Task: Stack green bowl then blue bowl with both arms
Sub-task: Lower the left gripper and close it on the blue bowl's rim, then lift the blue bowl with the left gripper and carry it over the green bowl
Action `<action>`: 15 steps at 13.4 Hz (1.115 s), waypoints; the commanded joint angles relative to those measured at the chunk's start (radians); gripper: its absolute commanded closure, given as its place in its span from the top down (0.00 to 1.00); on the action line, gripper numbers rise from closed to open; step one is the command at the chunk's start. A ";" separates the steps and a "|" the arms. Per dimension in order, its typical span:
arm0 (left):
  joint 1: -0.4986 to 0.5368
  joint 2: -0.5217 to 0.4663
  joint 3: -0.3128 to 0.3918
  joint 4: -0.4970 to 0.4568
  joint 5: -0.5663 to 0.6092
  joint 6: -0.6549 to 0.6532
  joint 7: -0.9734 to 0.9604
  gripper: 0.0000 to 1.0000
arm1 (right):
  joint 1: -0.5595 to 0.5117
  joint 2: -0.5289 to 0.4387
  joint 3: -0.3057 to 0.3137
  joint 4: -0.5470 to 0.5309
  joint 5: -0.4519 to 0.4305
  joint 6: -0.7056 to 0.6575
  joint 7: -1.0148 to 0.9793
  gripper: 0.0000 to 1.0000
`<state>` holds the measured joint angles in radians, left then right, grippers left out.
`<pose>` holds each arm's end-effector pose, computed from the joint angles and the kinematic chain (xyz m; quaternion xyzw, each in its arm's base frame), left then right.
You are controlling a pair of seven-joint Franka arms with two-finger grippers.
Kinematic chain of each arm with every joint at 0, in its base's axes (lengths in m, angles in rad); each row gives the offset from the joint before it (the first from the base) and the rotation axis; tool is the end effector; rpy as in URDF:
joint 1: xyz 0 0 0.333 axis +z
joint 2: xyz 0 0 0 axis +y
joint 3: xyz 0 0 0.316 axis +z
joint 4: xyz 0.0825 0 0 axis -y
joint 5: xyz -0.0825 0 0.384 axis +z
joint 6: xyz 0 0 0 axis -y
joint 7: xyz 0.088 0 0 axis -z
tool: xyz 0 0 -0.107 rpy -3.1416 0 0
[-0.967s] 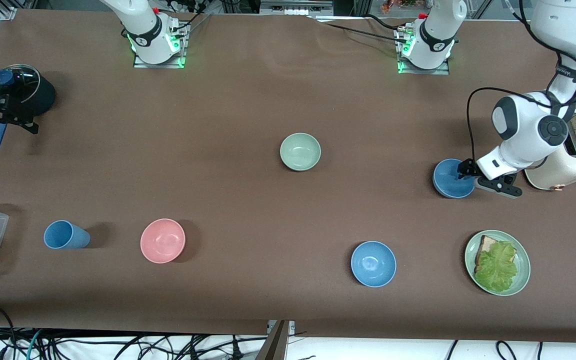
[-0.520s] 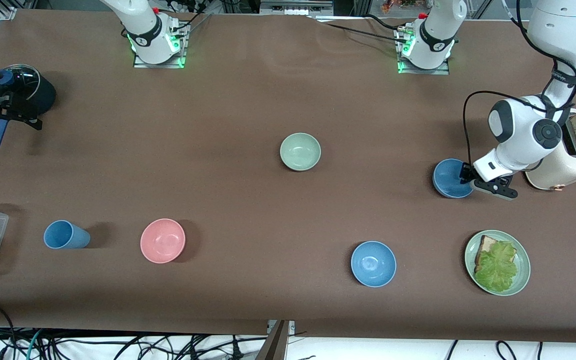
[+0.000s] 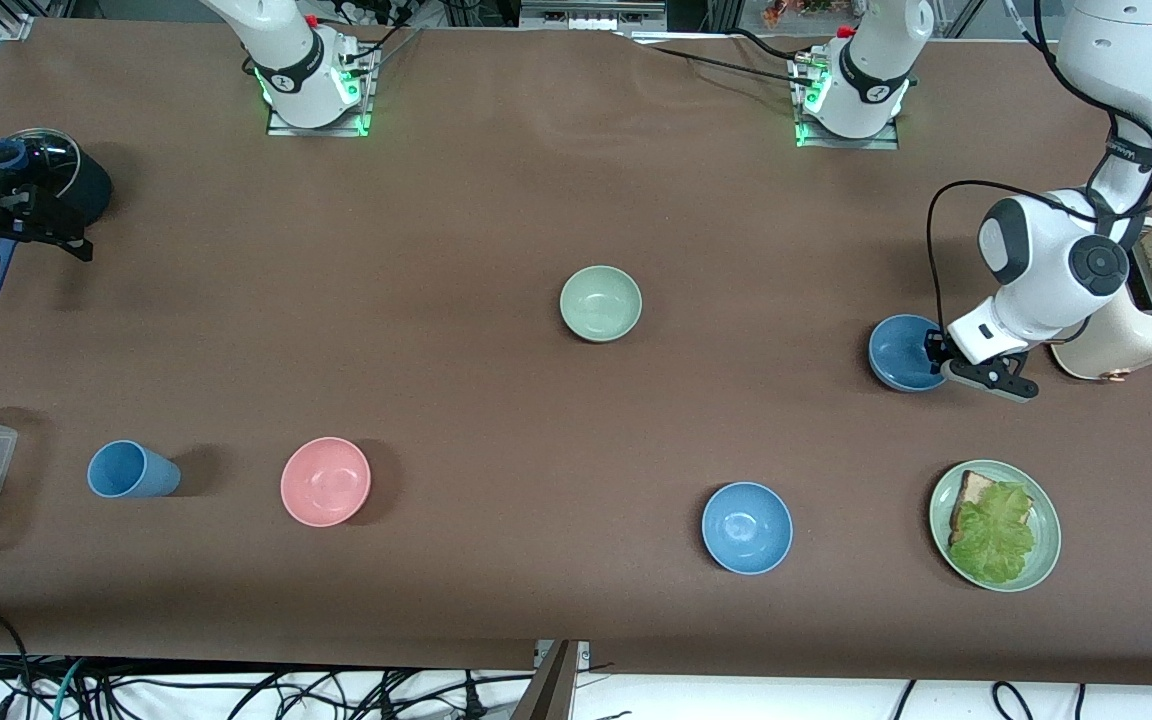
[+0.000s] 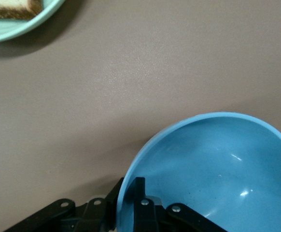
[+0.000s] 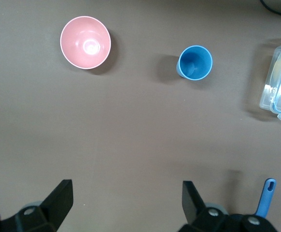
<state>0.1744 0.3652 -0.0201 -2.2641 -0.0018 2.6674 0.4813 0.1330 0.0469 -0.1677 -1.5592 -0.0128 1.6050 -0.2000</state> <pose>0.5357 0.0831 0.2009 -0.9867 0.1612 -0.0194 0.0022 0.5713 -0.0189 0.6070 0.9965 0.0829 -0.0014 0.0102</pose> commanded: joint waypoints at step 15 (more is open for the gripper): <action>-0.027 -0.028 -0.361 0.409 -0.127 -0.573 -0.513 0.00 | -0.016 0.008 0.000 0.024 -0.012 -0.019 -0.006 1.00</action>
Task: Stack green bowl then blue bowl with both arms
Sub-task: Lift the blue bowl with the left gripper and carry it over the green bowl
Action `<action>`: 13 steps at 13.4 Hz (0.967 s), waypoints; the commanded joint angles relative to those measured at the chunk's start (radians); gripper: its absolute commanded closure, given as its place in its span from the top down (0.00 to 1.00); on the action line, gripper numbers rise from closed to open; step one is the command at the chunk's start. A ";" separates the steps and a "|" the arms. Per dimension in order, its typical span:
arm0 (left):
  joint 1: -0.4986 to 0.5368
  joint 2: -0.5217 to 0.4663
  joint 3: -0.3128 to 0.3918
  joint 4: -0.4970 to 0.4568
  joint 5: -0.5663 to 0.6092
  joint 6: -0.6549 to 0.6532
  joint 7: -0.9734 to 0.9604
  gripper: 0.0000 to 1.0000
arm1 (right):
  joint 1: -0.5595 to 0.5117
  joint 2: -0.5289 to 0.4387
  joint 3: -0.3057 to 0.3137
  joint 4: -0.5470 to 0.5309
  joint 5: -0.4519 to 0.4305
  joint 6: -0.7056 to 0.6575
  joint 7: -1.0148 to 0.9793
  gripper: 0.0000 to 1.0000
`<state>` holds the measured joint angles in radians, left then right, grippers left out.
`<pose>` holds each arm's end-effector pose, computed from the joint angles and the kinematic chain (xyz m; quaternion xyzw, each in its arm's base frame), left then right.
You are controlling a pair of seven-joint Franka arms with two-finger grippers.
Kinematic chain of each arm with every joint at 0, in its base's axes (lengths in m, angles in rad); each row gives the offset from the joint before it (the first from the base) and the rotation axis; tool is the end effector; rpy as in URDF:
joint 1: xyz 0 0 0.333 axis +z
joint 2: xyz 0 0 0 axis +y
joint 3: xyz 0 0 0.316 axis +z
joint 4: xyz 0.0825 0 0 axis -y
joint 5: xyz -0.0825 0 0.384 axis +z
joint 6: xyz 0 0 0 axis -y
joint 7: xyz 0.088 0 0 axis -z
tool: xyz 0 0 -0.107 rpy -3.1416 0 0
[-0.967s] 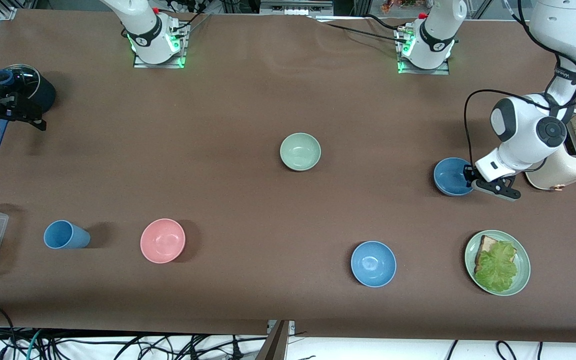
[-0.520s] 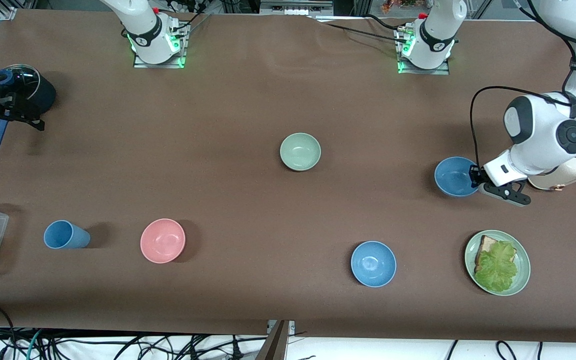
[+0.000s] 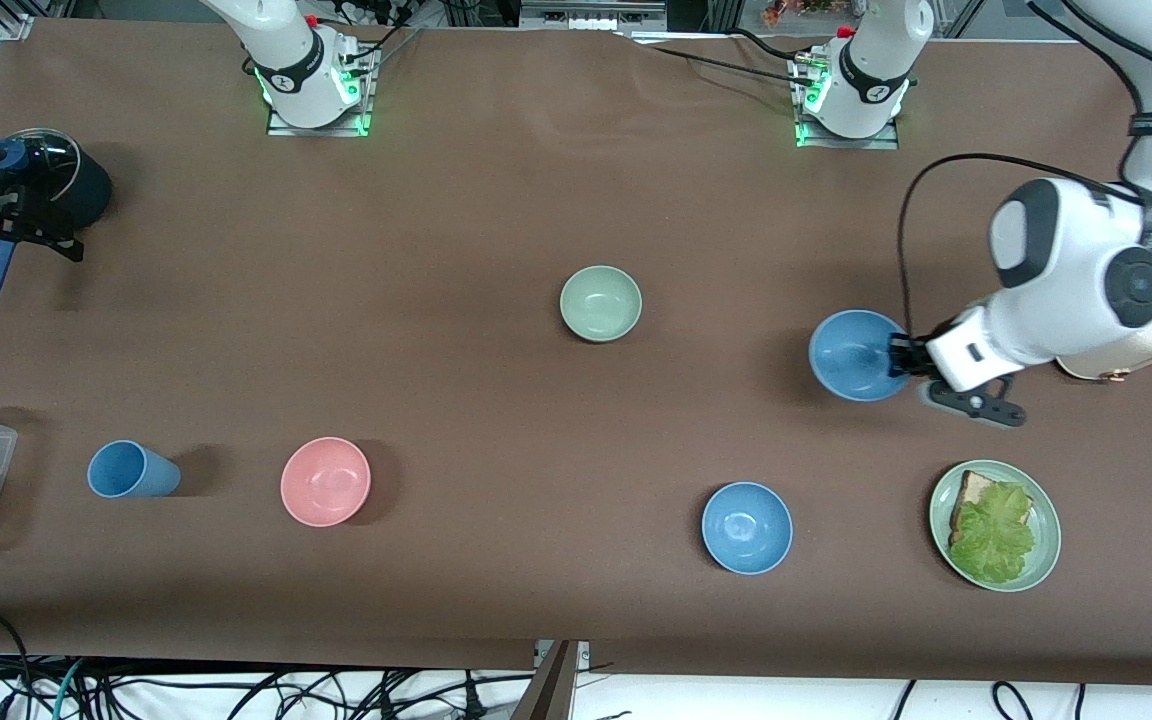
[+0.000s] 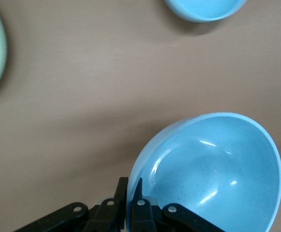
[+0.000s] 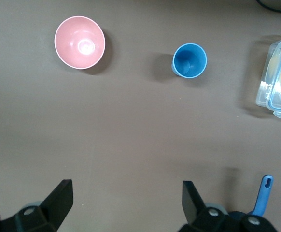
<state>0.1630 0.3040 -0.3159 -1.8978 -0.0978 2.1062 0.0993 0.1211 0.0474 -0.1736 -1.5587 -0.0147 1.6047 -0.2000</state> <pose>0.6031 -0.0882 0.3442 0.9909 -0.0939 -0.0436 0.0866 0.5710 -0.0292 0.6069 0.9972 0.0740 -0.0018 0.0113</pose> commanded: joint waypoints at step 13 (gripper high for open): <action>-0.401 0.175 -0.091 0.031 -0.097 0.176 -0.593 0.00 | -0.008 0.014 0.005 0.023 -0.005 -0.020 -0.010 1.00</action>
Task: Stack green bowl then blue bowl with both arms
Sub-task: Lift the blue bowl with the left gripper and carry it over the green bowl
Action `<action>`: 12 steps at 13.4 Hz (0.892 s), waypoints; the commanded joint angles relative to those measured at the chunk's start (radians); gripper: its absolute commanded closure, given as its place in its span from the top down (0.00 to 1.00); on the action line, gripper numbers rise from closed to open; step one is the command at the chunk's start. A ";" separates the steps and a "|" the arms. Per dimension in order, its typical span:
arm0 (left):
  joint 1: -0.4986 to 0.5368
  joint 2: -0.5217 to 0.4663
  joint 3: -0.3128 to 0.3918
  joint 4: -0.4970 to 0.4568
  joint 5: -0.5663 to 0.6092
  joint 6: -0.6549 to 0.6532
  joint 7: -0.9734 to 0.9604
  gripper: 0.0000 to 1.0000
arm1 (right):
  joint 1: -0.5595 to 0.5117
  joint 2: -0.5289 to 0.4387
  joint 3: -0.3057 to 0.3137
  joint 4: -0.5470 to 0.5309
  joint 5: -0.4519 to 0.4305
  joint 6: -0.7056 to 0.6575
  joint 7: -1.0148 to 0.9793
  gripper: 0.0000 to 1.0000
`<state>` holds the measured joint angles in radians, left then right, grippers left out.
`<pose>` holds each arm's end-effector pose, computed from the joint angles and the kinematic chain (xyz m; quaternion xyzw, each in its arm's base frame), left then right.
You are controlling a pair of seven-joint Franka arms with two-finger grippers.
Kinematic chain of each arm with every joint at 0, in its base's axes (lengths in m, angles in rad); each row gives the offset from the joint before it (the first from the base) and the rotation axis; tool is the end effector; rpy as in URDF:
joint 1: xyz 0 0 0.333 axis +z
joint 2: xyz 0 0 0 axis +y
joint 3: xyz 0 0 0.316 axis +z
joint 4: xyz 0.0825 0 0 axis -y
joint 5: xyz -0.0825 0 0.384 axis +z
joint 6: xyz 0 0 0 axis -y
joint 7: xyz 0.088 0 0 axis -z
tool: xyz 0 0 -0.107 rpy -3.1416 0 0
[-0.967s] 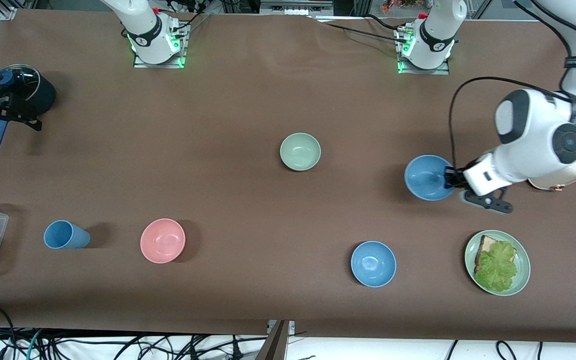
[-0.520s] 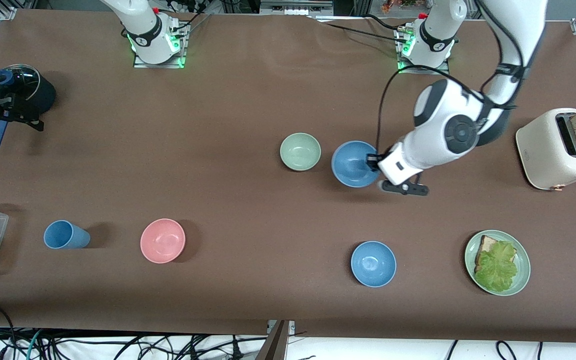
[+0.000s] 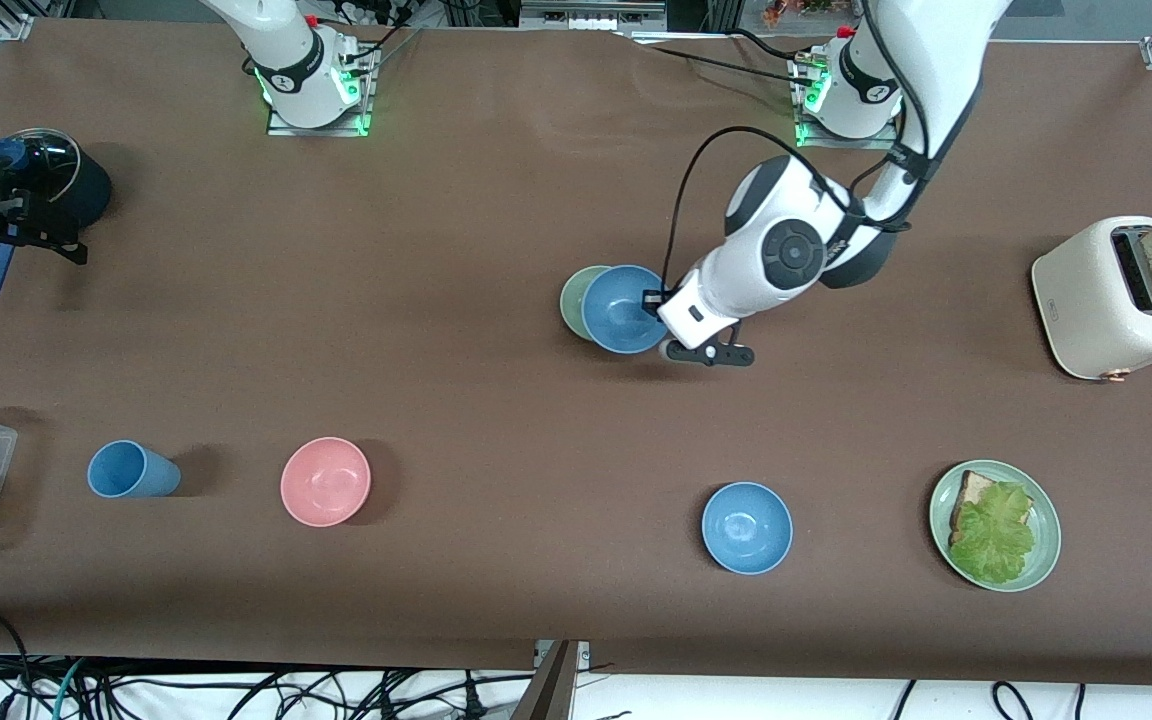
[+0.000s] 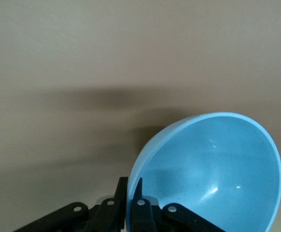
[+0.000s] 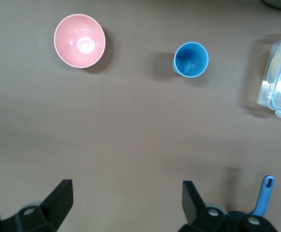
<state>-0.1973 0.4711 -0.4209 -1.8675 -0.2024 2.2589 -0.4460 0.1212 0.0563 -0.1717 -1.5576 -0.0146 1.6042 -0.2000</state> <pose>0.5218 -0.3577 0.2811 0.9852 -0.0009 -0.1069 0.1337 0.5734 -0.0278 0.6024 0.9971 0.0751 -0.0059 0.0115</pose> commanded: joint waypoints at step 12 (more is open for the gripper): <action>-0.094 0.067 0.014 -0.035 0.058 0.102 -0.105 0.00 | -0.009 0.005 0.001 0.022 -0.002 -0.018 -0.010 1.00</action>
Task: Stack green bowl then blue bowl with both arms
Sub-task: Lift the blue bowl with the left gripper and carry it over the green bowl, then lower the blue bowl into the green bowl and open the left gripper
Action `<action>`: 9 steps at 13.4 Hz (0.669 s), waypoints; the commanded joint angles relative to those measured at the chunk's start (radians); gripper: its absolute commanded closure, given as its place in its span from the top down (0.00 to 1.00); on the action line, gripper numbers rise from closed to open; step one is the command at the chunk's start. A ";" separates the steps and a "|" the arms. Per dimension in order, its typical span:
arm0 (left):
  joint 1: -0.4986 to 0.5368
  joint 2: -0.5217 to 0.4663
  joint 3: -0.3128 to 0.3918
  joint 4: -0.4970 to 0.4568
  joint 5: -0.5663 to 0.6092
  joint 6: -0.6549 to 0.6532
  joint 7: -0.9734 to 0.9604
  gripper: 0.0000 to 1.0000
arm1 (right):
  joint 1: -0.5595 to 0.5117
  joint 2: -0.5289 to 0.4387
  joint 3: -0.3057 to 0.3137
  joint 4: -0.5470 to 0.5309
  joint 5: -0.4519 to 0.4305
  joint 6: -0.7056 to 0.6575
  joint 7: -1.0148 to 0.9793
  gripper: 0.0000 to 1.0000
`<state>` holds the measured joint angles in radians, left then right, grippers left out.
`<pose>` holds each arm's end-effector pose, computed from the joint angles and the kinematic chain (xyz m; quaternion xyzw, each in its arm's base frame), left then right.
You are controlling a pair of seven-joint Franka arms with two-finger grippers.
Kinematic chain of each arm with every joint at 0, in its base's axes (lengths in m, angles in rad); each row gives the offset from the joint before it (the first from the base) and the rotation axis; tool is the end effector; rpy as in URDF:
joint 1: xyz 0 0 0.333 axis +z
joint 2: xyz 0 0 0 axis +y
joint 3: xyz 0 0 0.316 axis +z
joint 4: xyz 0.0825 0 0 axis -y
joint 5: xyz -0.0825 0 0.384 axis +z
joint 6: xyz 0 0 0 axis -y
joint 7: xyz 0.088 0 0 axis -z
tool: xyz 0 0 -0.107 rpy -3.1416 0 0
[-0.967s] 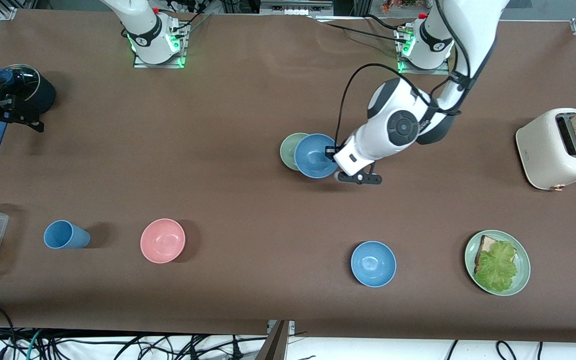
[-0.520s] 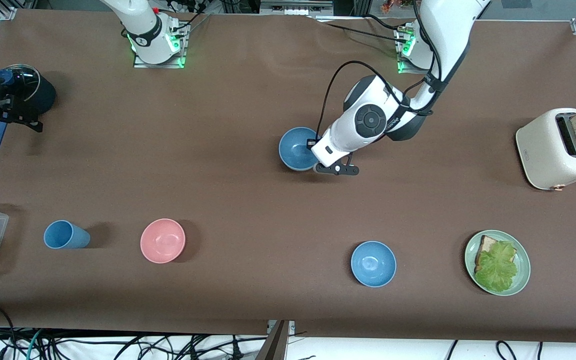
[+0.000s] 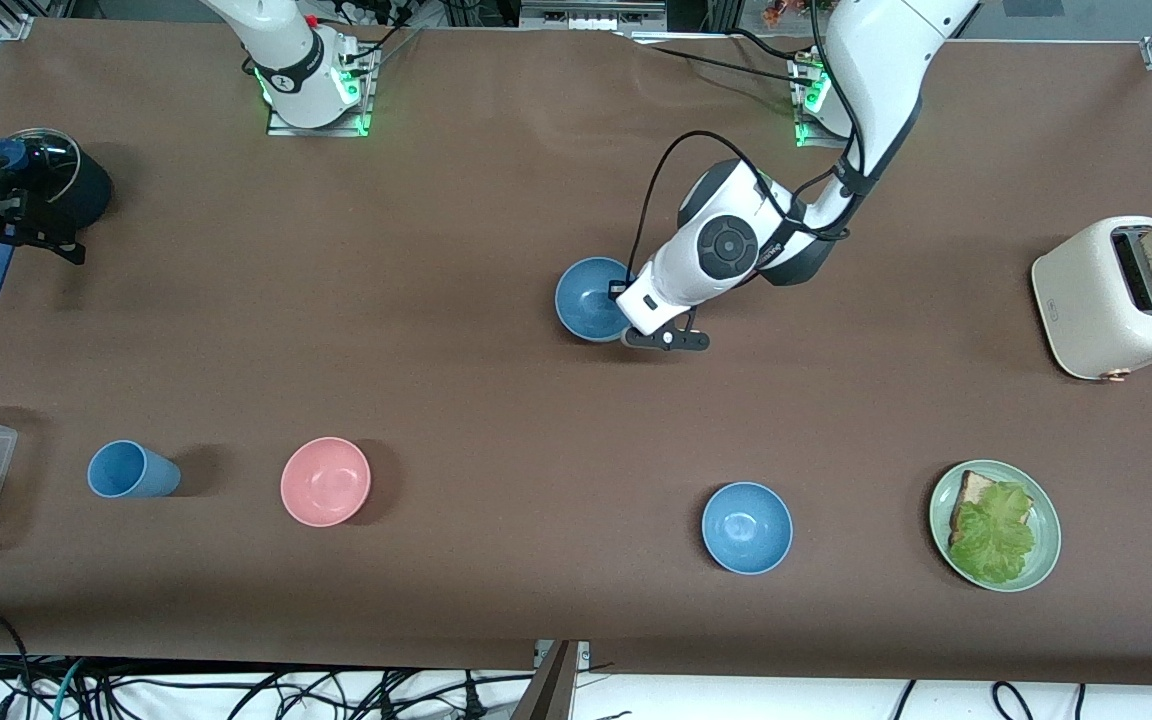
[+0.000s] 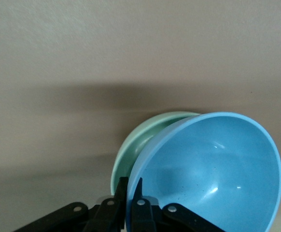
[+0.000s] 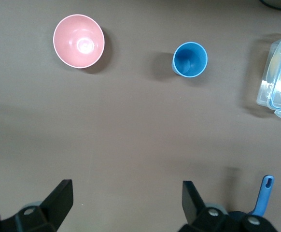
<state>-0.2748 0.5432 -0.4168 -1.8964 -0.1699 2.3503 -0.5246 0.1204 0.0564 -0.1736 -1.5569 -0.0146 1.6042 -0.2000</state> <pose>0.4904 -0.3924 0.2337 0.9861 0.0027 -0.1159 0.1192 0.5734 -0.0293 0.6027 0.9972 0.0737 -0.0056 0.0115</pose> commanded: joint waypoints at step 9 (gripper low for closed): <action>-0.014 -0.020 0.007 0.003 0.026 -0.029 -0.120 1.00 | -0.007 0.005 0.003 0.021 -0.002 -0.020 -0.006 1.00</action>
<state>-0.2800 0.5452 -0.4148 -1.8985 -0.1698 2.3492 -0.6121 0.1204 0.0564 -0.1736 -1.5569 -0.0146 1.6042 -0.2000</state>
